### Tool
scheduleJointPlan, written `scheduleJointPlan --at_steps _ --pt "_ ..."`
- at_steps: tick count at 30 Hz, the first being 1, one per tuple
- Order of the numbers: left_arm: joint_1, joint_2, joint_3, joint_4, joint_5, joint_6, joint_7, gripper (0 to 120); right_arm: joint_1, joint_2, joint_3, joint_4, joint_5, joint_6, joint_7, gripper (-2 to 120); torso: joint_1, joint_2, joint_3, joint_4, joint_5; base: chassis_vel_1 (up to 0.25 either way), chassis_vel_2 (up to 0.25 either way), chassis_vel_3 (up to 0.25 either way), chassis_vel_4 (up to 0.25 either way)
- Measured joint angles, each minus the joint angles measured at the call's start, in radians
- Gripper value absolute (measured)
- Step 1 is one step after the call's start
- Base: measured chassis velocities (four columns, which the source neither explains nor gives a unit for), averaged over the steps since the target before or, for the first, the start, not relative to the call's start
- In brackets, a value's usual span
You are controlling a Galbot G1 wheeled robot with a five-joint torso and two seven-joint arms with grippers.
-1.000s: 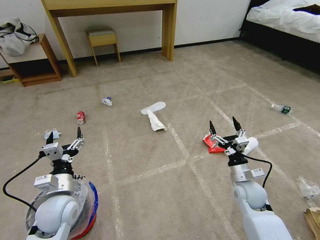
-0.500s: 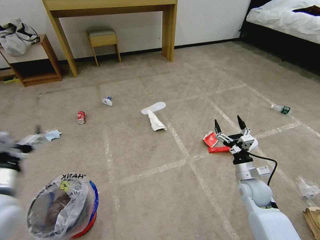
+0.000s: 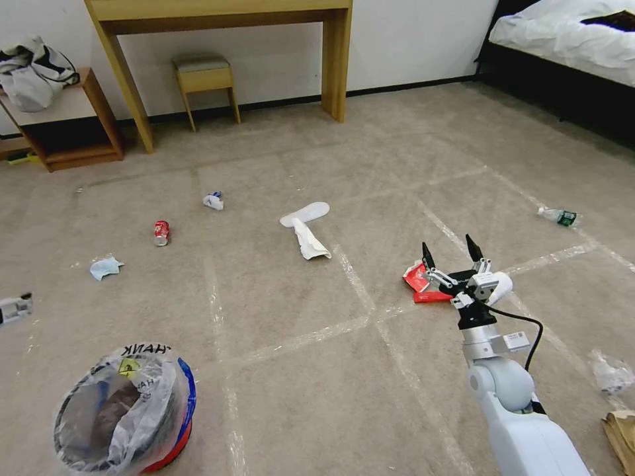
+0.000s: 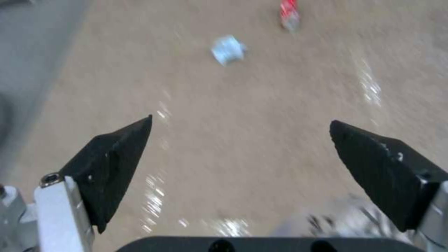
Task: Pick up the trash bin and place the garbage on the floor into it.
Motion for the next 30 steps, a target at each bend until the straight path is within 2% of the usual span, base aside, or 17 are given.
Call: scheduleJointPlan --at_steps 2,3,5,6,7,10,11,13,14,15,16,18,26,30 --pt "-0.006 -0.003 0.015 0.002 -0.032 0.000 0.000 100 -0.001 0.000 0.000 -0.002 0.000 0.002 -0.002 100 0.000 0.000 0.000 0.0000 0.0001 0.000 0.000 0.000 0.000" --pt "-0.016 -0.009 0.037 0.004 -0.070 0.004 -0.008 100 -0.003 0.000 0.000 -0.005 0.000 0.006 -0.004 100 0.000 0.000 0.000 0.0000 0.0001 0.000 0.000 0.000 0.000" --pt "-0.021 -0.011 0.048 0.006 -0.079 0.007 -0.010 100 -0.003 0.000 0.001 -0.007 0.000 0.009 -0.005 100 0.000 0.000 0.000 -0.0001 0.0001 0.000 0.000 0.000 0.000" --pt "-0.036 -0.020 0.079 0.005 -0.113 0.022 -0.010 100 -0.005 0.001 0.001 -0.014 0.000 0.015 -0.010 100 0.000 0.000 0.000 -0.0001 0.0001 0.000 0.000 0.000 0.000" --pt "-0.036 -0.020 0.079 0.005 -0.113 0.022 -0.010 100 -0.005 0.001 0.001 -0.014 0.000 0.015 -0.010 100 0.000 0.000 0.000 -0.0001 0.0001 0.000 0.000 0.000 0.000" --pt "-0.063 -0.020 0.142 0.017 -0.200 0.028 -0.003 100 -0.006 0.000 -0.001 -0.023 -0.001 0.022 -0.020 100 0.000 0.000 0.000 0.0000 0.0004 0.000 0.000 0.000 0.000" --pt "-0.063 -0.020 0.142 0.017 -0.200 0.028 -0.003 100 -0.006 0.000 -0.001 -0.023 -0.001 0.022 -0.020 100 0.000 0.000 0.000 0.0000 0.0004 0.000 0.000 0.000 0.000" --pt "-0.102 -0.026 0.203 0.045 -0.238 0.016 0.014 100 -0.008 0.003 -0.001 -0.029 -0.001 0.025 -0.025 100 0.000 0.000 0.000 -0.0001 0.0003 0.000 0.000 0.000 0.000" --pt "-0.102 -0.026 0.203 0.045 -0.238 0.016 0.014 100 -0.008 0.003 -0.001 -0.029 -0.001 0.025 -0.025 100 0.000 0.000 0.000 -0.0001 0.0003 0.000 0.000 0.000 0.000" --pt "-0.117 -0.032 0.225 0.055 -0.254 0.014 0.013 100 -0.009 0.004 -0.002 -0.031 -0.002 0.026 -0.027 100 0.000 0.000 0.000 -0.0002 0.0003 0.000 0.000 0.000 0.000" --pt "-0.117 -0.032 0.225 0.055 -0.254 0.014 0.013 100 -0.009 0.004 -0.002 -0.031 -0.002 0.026 -0.027 100 0.000 0.000 0.000 -0.0002 0.0003 0.000 0.000 0.000 0.000" --pt "-0.131 -0.041 0.261 0.073 -0.265 0.021 0.009 100 -0.014 0.006 -0.002 -0.036 -0.007 0.032 -0.029 100 0.000 0.000 0.000 -0.0001 0.0003 0.000 0.000 0.000 0.000" --pt "-0.142 -0.040 0.312 0.121 -0.275 0.024 0.014 100 -0.024 0.009 0.001 -0.035 -0.018 0.036 -0.029 100 0.000 0.000 0.000 0.0000 0.0003 0.000 0.000 0.000 0.000" --pt "-0.152 -0.034 0.342 0.191 -0.221 0.026 0.041 100 -0.026 0.014 -0.001 -0.035 -0.030 0.036 -0.027 100 0.000 0.000 0.000 0.0000 0.0003 0.000 0.000 0.000 0.000"
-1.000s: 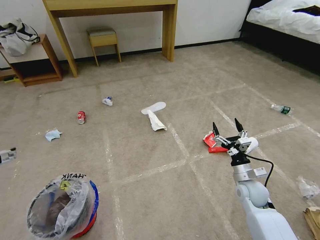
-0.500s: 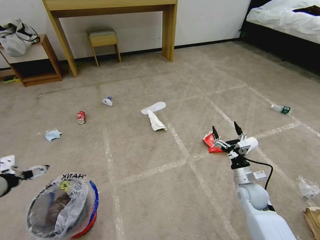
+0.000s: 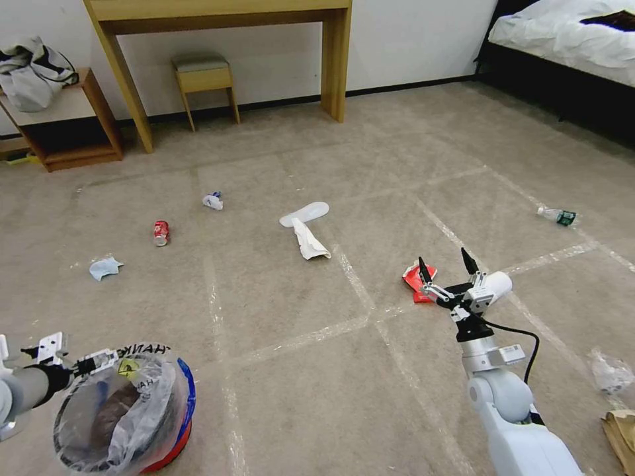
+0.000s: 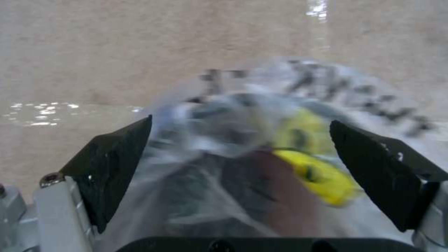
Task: Pick up the trash bin and place the garbage on the floor into it.
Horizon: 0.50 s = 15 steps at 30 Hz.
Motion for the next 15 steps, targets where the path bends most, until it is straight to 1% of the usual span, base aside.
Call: scheduleJointPlan --at_steps 1,3,4,6,10,12,13,15 --pt "-0.006 -0.003 0.004 0.022 0.012 0.000 0.003 100 0.000 0.001 -0.001 0.000 -0.003 0.000 0.000 100 0.000 0.000 0.000 0.0000 -0.0001 0.000 0.000 0.000 0.000" --pt "-0.006 -0.003 0.004 0.022 0.012 0.000 0.003 100 0.000 0.001 -0.001 0.000 -0.003 0.000 0.000 100 0.000 0.000 0.000 0.0000 -0.0001 0.000 0.000 0.000 0.000" --pt "-0.010 -0.007 0.005 0.042 0.020 0.000 0.002 100 -0.001 0.002 -0.001 -0.001 -0.004 0.000 0.001 100 0.000 0.000 0.000 0.0000 -0.0001 0.000 0.000 0.000 0.000" --pt "-0.005 -0.018 0.006 0.098 0.073 0.000 0.012 100 -0.005 0.003 -0.001 -0.012 -0.009 0.002 0.001 100 0.000 0.000 0.000 0.0000 -0.0001 0.000 0.000 0.000 0.000" --pt "-0.003 -0.018 0.004 0.114 0.090 0.000 0.018 100 -0.004 0.003 -0.001 -0.016 -0.010 0.004 0.001 100 0.000 0.000 0.000 0.0000 -0.0001 0.000 0.000 0.000 0.000" --pt "0.010 -0.010 -0.006 0.124 0.122 0.000 0.041 100 -0.002 0.003 -0.001 -0.016 -0.011 0.004 0.001 100 0.000 0.000 0.000 0.0000 0.0000 0.000 0.000 0.000 0.000" --pt "0.010 -0.010 -0.006 0.124 0.122 0.000 0.041 100 -0.002 0.003 -0.001 -0.016 -0.011 0.004 0.001 100 0.000 0.000 0.000 0.0000 0.0000 0.000 0.000 0.000 0.000" --pt "0.018 -0.003 -0.012 0.135 0.153 0.000 0.056 100 -0.004 0.003 -0.001 -0.015 -0.011 0.005 0.001 100 0.000 0.000 0.000 0.0000 0.0000 0.000 0.000 0.000 0.000"
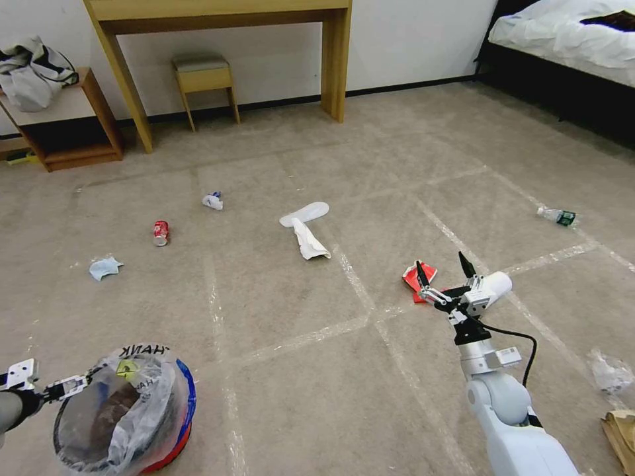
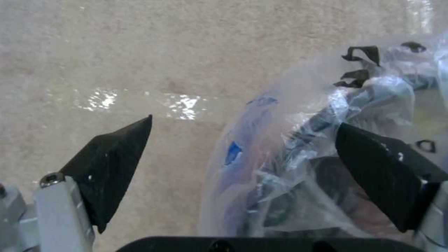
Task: Pick up the trash bin and place the garbage on the floor into it.
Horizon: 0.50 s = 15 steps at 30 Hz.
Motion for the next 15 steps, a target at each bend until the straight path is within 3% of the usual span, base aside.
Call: scheduleJointPlan --at_steps 10,15 --pt "0.009 -0.003 -0.001 0.003 0.037 0.000 0.011 100 -0.005 -0.002 0.002 -0.003 -0.001 0.008 -0.001 100 0.000 0.000 0.000 -0.0001 0.0000 0.000 0.000 0.000 0.000" --pt "0.005 -0.033 0.020 -0.016 0.040 -0.006 0.016 100 -0.006 -0.002 0.003 0.000 0.000 0.010 -0.001 100 0.000 0.000 0.000 0.0000 0.0000 0.000 0.000 0.000 0.000"
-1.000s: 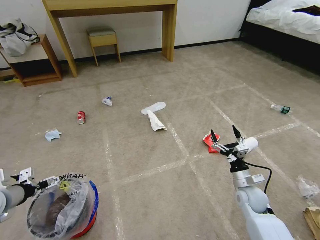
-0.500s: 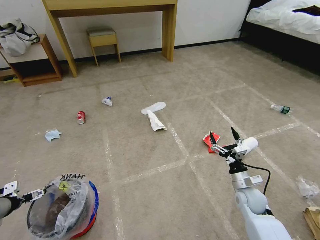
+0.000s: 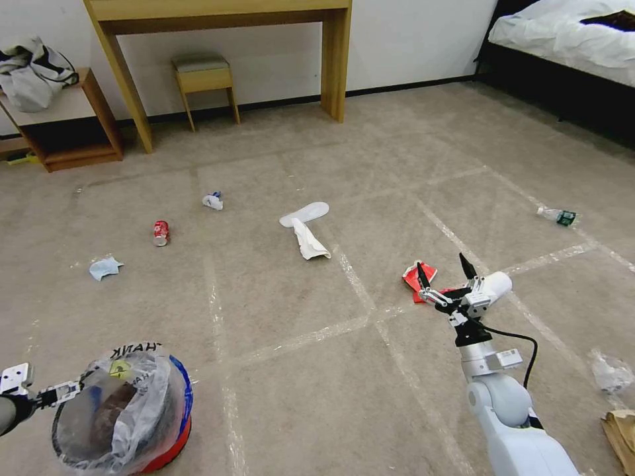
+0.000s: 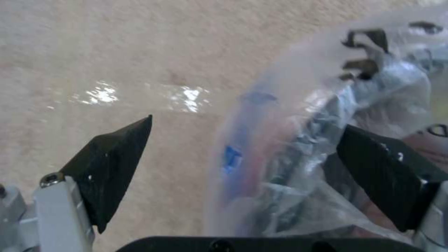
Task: Pick up the trash bin and place the garbage on the floor into it.
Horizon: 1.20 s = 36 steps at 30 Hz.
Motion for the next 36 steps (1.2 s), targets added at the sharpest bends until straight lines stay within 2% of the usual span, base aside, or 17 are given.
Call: scheduleJointPlan --at_steps 10,30,36 --pt "-0.004 -0.017 0.030 -0.046 -0.049 0.003 -0.022 100 -0.002 -0.007 0.007 0.015 0.003 0.001 0.002 100 0.000 0.000 0.000 -0.0001 0.0001 0.000 0.000 0.000 0.000" --pt "-0.013 -0.025 0.046 -0.006 -0.064 0.005 -0.056 100 -0.013 0.001 0.009 0.022 -0.004 0.003 0.010 100 0.000 0.000 0.000 0.0000 0.0000 0.000 0.000 0.000 0.000" --pt "-0.022 -0.036 0.064 -0.003 -0.062 0.005 -0.062 100 -0.008 -0.002 0.008 0.025 -0.005 0.000 0.017 100 0.000 0.000 0.000 -0.0002 -0.0001 0.000 0.000 0.000 0.000"
